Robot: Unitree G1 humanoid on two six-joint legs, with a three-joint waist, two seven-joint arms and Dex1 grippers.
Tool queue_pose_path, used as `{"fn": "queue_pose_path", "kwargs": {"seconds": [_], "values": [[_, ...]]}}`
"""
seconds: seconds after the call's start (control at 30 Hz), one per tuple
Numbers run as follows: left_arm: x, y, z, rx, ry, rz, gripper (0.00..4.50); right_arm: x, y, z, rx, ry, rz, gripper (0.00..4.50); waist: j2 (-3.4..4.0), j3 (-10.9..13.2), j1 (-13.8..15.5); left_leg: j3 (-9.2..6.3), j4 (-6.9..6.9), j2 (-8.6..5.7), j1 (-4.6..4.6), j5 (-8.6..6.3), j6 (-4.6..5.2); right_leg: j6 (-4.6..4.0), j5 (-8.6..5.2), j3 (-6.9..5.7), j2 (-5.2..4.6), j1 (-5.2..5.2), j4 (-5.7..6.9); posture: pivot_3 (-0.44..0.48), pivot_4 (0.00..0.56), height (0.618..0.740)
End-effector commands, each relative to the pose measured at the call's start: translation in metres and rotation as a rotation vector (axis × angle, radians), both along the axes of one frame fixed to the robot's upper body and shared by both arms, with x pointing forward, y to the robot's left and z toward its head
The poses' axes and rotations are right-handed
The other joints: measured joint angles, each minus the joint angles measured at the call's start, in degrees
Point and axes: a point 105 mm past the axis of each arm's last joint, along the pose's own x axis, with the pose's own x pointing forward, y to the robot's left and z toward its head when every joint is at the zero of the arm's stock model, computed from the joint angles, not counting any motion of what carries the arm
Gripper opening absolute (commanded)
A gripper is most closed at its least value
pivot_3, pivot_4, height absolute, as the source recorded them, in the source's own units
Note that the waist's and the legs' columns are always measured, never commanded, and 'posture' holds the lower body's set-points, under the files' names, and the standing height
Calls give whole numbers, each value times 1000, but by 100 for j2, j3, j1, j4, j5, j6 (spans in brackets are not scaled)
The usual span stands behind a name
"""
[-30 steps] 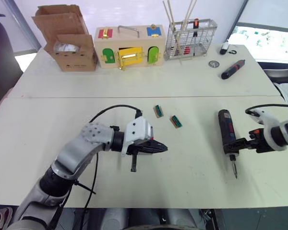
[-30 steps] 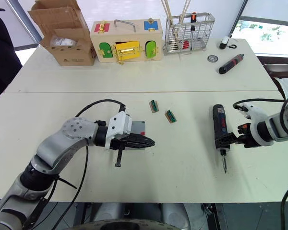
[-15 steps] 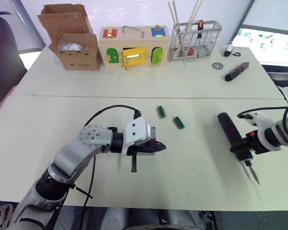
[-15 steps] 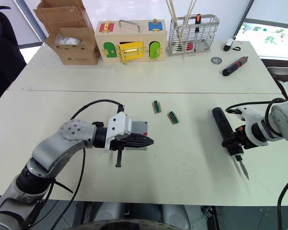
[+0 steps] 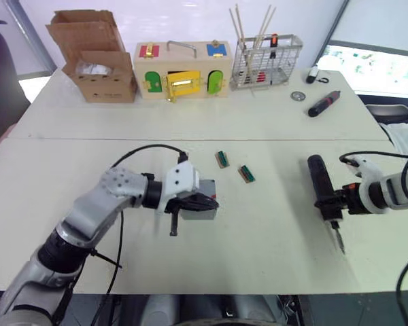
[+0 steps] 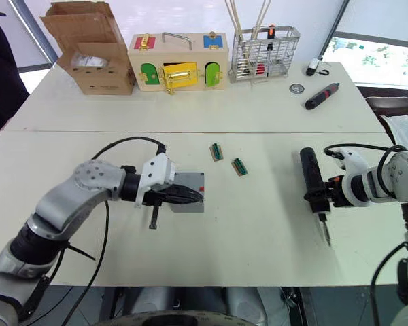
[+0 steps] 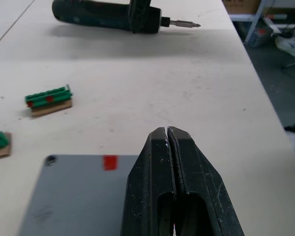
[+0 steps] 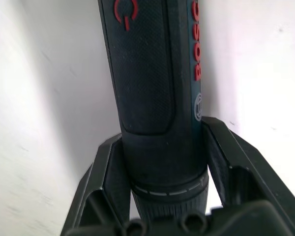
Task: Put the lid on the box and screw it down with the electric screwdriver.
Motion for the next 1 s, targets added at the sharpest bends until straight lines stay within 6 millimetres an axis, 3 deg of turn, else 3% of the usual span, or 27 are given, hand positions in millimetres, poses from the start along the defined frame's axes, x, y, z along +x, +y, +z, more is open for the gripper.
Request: {"fn": "queue_pose_path", "kwargs": {"seconds": [0.03, 0.17, 0.3, 0.37, 0.57, 0.7, 1.0], "values": [[18, 13, 26, -66, -21, 37, 0, 28, 22, 47, 265, -266, -46, 1779, 27, 16, -26, 2, -1, 0, 0, 0, 0, 0, 0, 3, 3, -4, 4, 0, 150, 740], [32, 27, 40, -109, 14, 72, 0, 42, 47, 108, 402, -669, -82, 1779, 110, 33, -7, 15, -6, -3, -47, 0, 0, 2, -1, 8, 1, -65, 21, 0, 150, 740], [34, 38, 45, -81, 54, 84, 0, 24, 95, 161, 494, -1019, 40, 1779, 114, 35, 22, 2, 1, -4, -120, 22, -38, 2, -1, -6, -6, -147, 74, 0, 150, 740], [33, 45, 41, -25, 55, 84, 0, 13, 119, 173, 512, -1126, 113, 1779, 116, 36, 1, 1, -7, -8, -120, 21, -37, 2, -1, -6, -12, -151, 77, 0, 150, 740], [28, 49, 35, 51, 48, 86, 0, -6, 169, 178, 429, -1345, 270, 1779, 118, 37, 0, 0, 0, -14, -117, 17, -29, 3, -1, -4, -15, -128, 22, 0, 150, 740], [16, 46, 21, 106, 42, 64, 0, 3, 189, 149, 141, -1460, 340, 1779, 118, 37, -7, 0, 5, -14, -108, 18, -32, 3, 0, -4, -12, -123, 28, 0, 150, 740], [24, 31, 1, 131, -28, 111, 0, -9, 217, 126, 184, -1513, 453, 1779, 116, 38, 3, -2, 5, -12, -107, 34, -60, 3, 0, -4, -12, -122, 27, 0, 150, 740]]}}
